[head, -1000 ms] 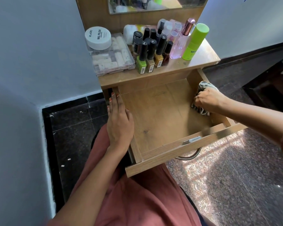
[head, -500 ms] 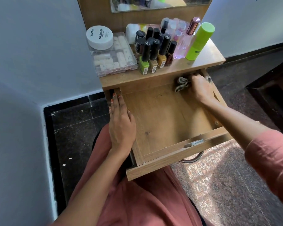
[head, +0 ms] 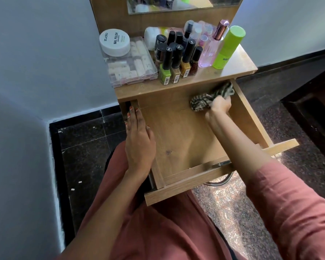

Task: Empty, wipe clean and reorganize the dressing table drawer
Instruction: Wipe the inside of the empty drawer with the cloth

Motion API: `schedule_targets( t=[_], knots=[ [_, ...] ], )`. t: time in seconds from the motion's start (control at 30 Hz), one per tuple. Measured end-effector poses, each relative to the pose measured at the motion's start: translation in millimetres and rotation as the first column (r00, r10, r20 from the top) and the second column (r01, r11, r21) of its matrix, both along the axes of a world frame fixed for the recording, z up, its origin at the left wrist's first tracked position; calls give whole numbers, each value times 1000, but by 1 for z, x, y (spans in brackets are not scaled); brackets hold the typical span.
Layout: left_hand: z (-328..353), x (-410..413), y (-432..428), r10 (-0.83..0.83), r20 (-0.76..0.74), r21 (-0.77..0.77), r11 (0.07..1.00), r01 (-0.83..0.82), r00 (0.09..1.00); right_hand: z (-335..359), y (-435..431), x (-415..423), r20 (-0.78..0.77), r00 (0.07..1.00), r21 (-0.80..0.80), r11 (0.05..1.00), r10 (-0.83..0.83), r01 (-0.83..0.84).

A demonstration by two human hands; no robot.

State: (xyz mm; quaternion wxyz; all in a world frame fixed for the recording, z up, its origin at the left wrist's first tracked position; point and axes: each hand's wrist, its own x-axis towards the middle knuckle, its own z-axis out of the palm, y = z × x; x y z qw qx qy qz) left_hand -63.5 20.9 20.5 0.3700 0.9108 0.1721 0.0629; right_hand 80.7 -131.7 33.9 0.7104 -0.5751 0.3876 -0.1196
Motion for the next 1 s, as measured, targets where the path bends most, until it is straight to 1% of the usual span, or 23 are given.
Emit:
schedule_targets(
  t=[0.07, 0.1, 0.2, 0.23, 0.3, 0.37, 0.47, 0.5, 0.57, 0.6, 0.7, 0.73, 0.77, 0.83, 1.0],
  knots=[
    [1, 0, 0, -7, -3, -1, 1000, 7, 1000, 5, 8, 11, 64, 993, -53, 994, 97, -94],
    [1, -1, 0, -9, -3, -2, 1000, 9, 1000, 5, 11, 17, 73, 987, -77, 987, 145, -139],
    [1, 1, 1, -6, 5, -15, 1000, 6, 1000, 11, 20, 21, 30, 966, -126, 959, 258, -252],
    [0, 2, 1, -8, 9, -20, 1000, 8, 1000, 8, 20, 23, 31, 958, -131, 951, 286, -280],
    [0, 2, 1, -11, 19, -31, 999, 11, 1000, 2, 19, 21, -5, 944, -202, 924, 329, -324],
    [-1, 2, 2, -10, 24, -41, 999, 11, 1000, -6, 19, 18, -14, 928, -237, 901, 372, -364],
    [-1, 2, 1, -4, 24, -58, 998, 5, 1000, -9, 38, 4, -52, 889, -320, 836, 454, -446],
    [-1, 2, 2, -3, 26, -57, 998, 4, 1000, -10, 49, -3, -43, 868, -313, 818, 496, -483],
    [-1, 3, 2, -5, 38, -56, 998, 7, 999, -14, 70, -18, -6, 816, -250, 789, 579, -561],
    [-2, 4, 3, -6, 42, -56, 998, 8, 999, -16, 79, -25, -16, 783, -225, 761, 622, -609],
    [-3, 4, 4, -5, 42, -39, 999, 7, 999, -23, 96, -38, -64, 651, -169, 635, 756, -754],
    [-3, 4, 4, -6, 38, -27, 1000, 7, 999, -24, 100, -42, -70, 624, -153, 610, 778, -777],
    [-3, 4, 4, -7, 35, -14, 1000, 7, 999, -25, 102, -44, -58, 622, -143, 610, 781, -779],
    [-3, 4, 4, -6, 31, 6, 1000, 6, 999, -25, 104, -45, -25, 655, -116, 649, 755, -752],
    [-3, 3, 4, -4, 35, 15, 1000, 3, 999, -21, 95, -35, 13, 799, -70, 798, 601, -599]
  ],
)
